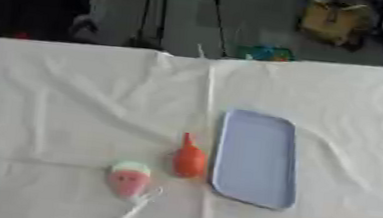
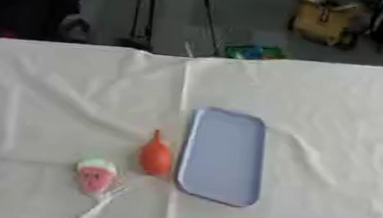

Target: Pick up objects on the table and place them in the box.

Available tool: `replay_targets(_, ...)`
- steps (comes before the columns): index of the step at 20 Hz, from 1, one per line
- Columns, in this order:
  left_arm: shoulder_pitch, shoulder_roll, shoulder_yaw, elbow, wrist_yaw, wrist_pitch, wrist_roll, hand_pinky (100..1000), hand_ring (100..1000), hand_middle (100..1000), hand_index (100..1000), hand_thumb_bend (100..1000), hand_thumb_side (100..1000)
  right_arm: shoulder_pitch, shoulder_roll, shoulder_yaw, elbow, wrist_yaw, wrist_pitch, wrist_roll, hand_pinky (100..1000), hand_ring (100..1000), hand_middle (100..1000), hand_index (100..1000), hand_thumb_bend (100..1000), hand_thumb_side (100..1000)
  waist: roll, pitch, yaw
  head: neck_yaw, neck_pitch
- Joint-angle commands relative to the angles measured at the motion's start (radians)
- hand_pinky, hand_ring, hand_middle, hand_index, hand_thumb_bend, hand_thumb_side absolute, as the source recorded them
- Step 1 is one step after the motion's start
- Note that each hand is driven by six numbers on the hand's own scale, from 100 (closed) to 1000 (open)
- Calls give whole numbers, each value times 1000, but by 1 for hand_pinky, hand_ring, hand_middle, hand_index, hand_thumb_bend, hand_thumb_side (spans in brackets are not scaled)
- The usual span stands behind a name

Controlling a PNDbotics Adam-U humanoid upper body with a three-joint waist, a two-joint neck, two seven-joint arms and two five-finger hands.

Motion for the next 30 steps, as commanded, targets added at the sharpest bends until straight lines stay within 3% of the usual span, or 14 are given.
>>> replay_targets(1,-10,13,1,-14,2,0,-5,674,682,623,665,112,1000,-2,-18,-1,-17,-9,-2,6,783,823,756,852,100,894,-2,-14,0,6,-15)
replay_targets(9,-9,13,2,-14,1,1,-6,674,682,622,664,112,1000,-1,-17,-3,-17,-11,-2,8,784,823,756,852,100,894,-2,-15,-1,18,-28)
replay_targets(11,-8,24,-2,-14,-2,-3,-12,678,696,650,692,109,1000,-2,-17,-2,-17,-12,-2,9,784,823,756,852,100,895,-3,-15,-2,21,-30)
replay_targets(12,-8,34,-4,-14,-8,-10,-18,691,727,721,750,100,1000,-2,-17,-2,-17,-13,-2,9,784,823,756,852,100,894,-3,-15,-2,21,-31)
replay_targets(15,0,130,-15,-14,-83,-75,-66,714,809,867,908,100,1000,-3,-19,0,-17,-14,3,11,785,823,756,852,100,889,1,-20,-2,24,-23)
replay_targets(19,0,249,-43,-14,-216,-128,-131,784,903,937,1000,100,1000,-4,-21,2,-17,-16,16,16,786,824,757,853,100,885,6,-29,-1,33,-9)
replay_targets(23,-14,348,-91,-14,-335,-159,-186,884,973,964,1000,100,1000,-4,-24,6,-17,-21,27,18,786,824,757,853,100,881,7,-40,-2,48,-7)
replay_targets(30,-72,478,-190,-14,-466,-193,-198,910,965,917,1000,100,975,-3,-29,12,-17,-33,39,24,787,824,757,852,100,879,6,-55,-7,58,-14)
